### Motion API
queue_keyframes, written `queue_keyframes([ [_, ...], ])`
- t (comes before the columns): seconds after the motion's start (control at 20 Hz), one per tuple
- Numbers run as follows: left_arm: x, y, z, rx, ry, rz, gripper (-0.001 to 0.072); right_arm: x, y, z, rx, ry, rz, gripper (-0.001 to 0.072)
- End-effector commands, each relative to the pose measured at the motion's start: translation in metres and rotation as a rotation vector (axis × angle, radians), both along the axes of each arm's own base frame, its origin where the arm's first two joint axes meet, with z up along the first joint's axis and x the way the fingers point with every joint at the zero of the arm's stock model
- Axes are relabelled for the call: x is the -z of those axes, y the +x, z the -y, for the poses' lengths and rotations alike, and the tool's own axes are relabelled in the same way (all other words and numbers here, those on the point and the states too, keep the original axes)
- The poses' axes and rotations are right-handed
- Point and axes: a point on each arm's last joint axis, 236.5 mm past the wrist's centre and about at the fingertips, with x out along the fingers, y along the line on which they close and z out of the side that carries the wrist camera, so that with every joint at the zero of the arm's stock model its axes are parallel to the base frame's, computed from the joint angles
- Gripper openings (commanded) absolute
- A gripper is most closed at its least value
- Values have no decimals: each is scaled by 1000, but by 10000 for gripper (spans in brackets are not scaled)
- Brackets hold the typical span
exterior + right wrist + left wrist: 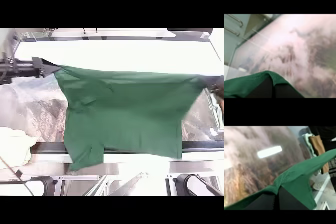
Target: Fold the shirts.
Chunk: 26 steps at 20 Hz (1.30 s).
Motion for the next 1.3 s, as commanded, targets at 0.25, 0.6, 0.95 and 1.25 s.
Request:
queue_keyframes([
  [0.25, 111, 80, -16, -37, 8, -154, 18, 140, 98, -32, -153, 307, -119, 11],
  [0.6, 146, 80, -34, 0, 150, -242, 17, 151, 120, -8, -214, 161, -228, 11],
  [0.95, 170, 36, -44, 101, 255, -410, 16, 187, 90, -1, -281, 40, -372, 12],
  [1.25, 173, 30, -34, 131, 279, -426, 17, 202, 80, -4, -312, 34, -426, 11],
])
